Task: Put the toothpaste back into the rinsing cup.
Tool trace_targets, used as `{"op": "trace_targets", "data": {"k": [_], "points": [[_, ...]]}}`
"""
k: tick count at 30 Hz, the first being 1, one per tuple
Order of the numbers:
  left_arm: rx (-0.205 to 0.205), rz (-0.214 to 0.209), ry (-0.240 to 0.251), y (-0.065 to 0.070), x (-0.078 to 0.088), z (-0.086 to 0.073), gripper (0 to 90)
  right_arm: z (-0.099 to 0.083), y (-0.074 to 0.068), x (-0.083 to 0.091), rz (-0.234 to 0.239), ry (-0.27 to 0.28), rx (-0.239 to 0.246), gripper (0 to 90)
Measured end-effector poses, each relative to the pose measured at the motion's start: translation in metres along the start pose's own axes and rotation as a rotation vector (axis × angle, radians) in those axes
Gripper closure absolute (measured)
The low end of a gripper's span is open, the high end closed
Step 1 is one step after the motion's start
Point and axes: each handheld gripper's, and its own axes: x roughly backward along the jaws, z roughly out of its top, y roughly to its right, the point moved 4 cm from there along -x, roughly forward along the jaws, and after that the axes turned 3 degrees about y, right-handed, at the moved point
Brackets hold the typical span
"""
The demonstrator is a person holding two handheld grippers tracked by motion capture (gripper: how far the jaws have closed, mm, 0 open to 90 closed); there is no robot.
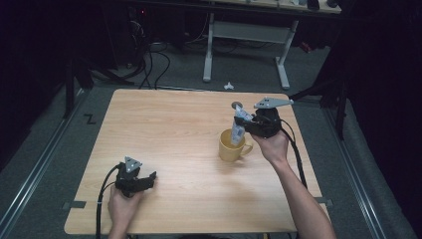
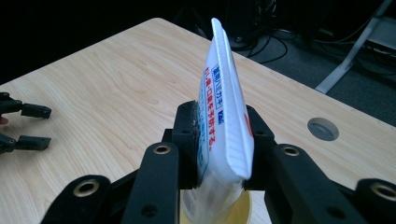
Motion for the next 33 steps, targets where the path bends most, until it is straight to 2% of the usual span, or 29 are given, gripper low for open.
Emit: {"op": "trace_targets", "data": {"k": [9, 16, 26, 33], "points": [[0.000, 0.000, 0.000, 0.000, 0.000, 0.000, 24.7, -0.010, 0.002, -0.006, 0.000, -0.015, -0.024, 72.3], [0.000, 0.000, 0.000, 0.000, 0.000, 0.000, 24.7, -0.013, -0.001, -0.012, -0.003, -0.017, -0.011, 72.3], [0.000, 0.000, 0.000, 0.000, 0.000, 0.000, 24.7, -0.025, 0.003, -0.023, -0.009, -0.033, -0.030, 72.2], [0.000, 0.000, 0.000, 0.000, 0.000, 0.000, 24.7, -0.027, 0.000, -0.028, -0.015, -0.036, -0.018, 72.1]]}}
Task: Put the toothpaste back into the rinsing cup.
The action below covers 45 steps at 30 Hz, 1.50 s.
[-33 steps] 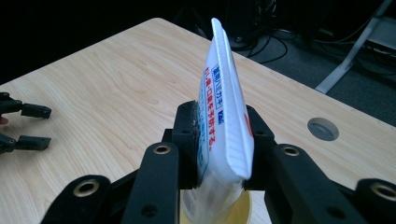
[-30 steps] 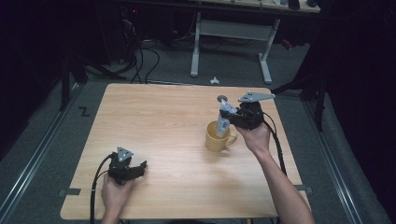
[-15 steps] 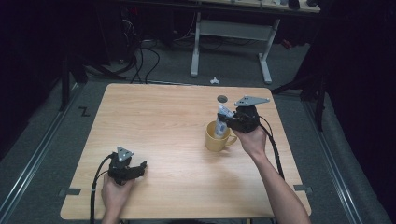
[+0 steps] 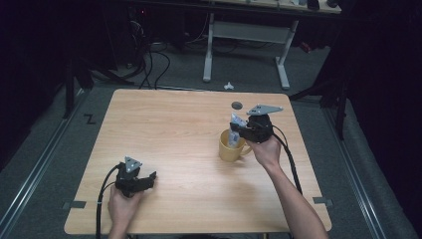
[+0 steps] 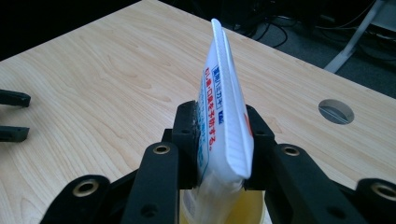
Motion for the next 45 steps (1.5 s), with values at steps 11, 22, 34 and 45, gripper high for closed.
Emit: {"op": "trace_targets", "data": {"k": [11, 22, 34, 45], "points": [[0.000, 0.000, 0.000, 0.000, 0.000, 0.000, 24.7, -0.004, 0.000, -0.007, -0.013, -0.010, 0.005, 71.9], [0.000, 0.000, 0.000, 0.000, 0.000, 0.000, 24.7, -0.008, -0.002, -0.014, -0.025, -0.022, 0.009, 71.9], [0.000, 0.000, 0.000, 0.000, 0.000, 0.000, 24.7, -0.012, -0.001, -0.017, -0.028, -0.038, 0.001, 71.7], [0.000, 0.000, 0.000, 0.000, 0.000, 0.000, 24.7, -0.014, -0.003, -0.022, -0.030, -0.054, 0.009, 71.6]]}}
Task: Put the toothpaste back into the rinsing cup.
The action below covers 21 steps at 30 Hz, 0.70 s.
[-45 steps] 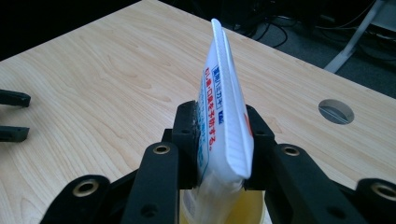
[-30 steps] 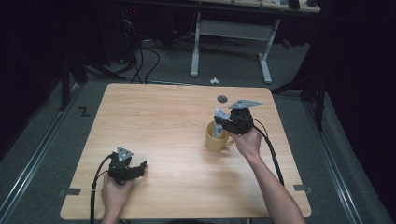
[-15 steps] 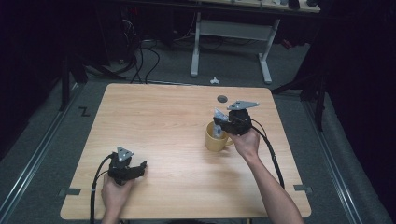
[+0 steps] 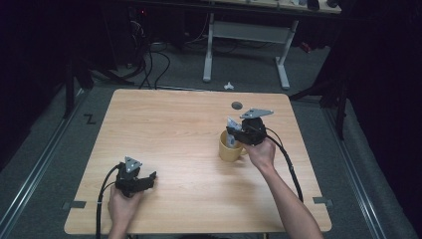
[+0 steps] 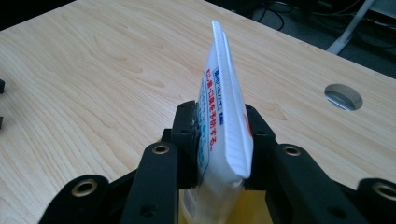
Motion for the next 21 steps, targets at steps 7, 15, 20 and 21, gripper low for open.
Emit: {"op": "trace_targets", "data": {"k": [7, 15, 20, 21], "points": [[0.000, 0.000, 0.000, 0.000, 0.000, 0.000, 24.7, -0.003, 0.002, -0.004, 0.003, 0.002, -0.014, 71.4], [0.000, 0.000, 0.000, 0.000, 0.000, 0.000, 24.7, -0.011, -0.002, -0.011, -0.007, -0.028, 0.026, 71.2], [0.000, 0.000, 0.000, 0.000, 0.000, 0.000, 24.7, -0.012, 0.000, -0.010, -0.002, -0.033, 0.020, 70.7], [0.000, 0.000, 0.000, 0.000, 0.000, 0.000, 24.7, -0.012, 0.000, -0.009, -0.002, -0.035, 0.020, 70.6]]}}
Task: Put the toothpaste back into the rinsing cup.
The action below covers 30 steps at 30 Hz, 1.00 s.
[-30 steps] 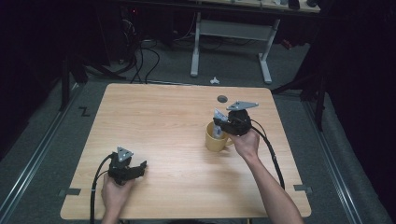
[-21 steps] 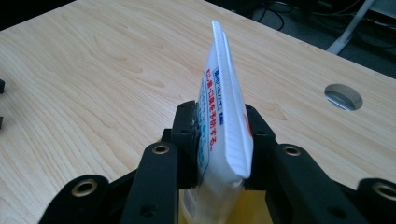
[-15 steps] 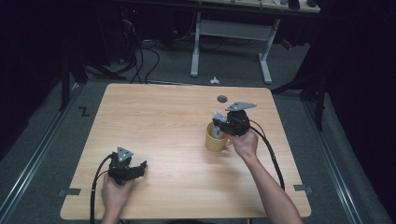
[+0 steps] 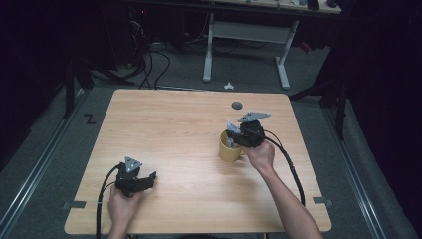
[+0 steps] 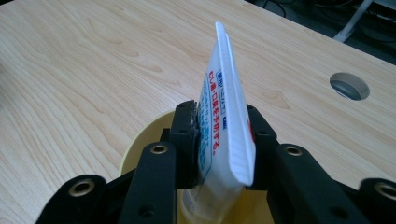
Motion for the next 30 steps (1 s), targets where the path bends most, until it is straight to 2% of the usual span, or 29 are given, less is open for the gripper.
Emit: {"op": "trace_targets", "data": {"k": [12, 19, 22, 30], "points": [[0.000, 0.000, 0.000, 0.000, 0.000, 0.000, 24.7, -0.001, -0.001, 0.005, -0.011, -0.019, 0.040, 67.2], [0.000, 0.000, 0.000, 0.000, 0.000, 0.000, 24.7, 0.000, 0.000, 0.007, -0.011, -0.015, 0.023, 57.9], [0.000, 0.000, 0.000, 0.000, 0.000, 0.000, 24.7, 0.002, 0.001, 0.010, -0.008, 0.004, 0.022, 53.7], [0.000, 0.000, 0.000, 0.000, 0.000, 0.000, 24.7, 0.005, 0.003, 0.017, 0.007, 0.030, -0.003, 48.4]]}}
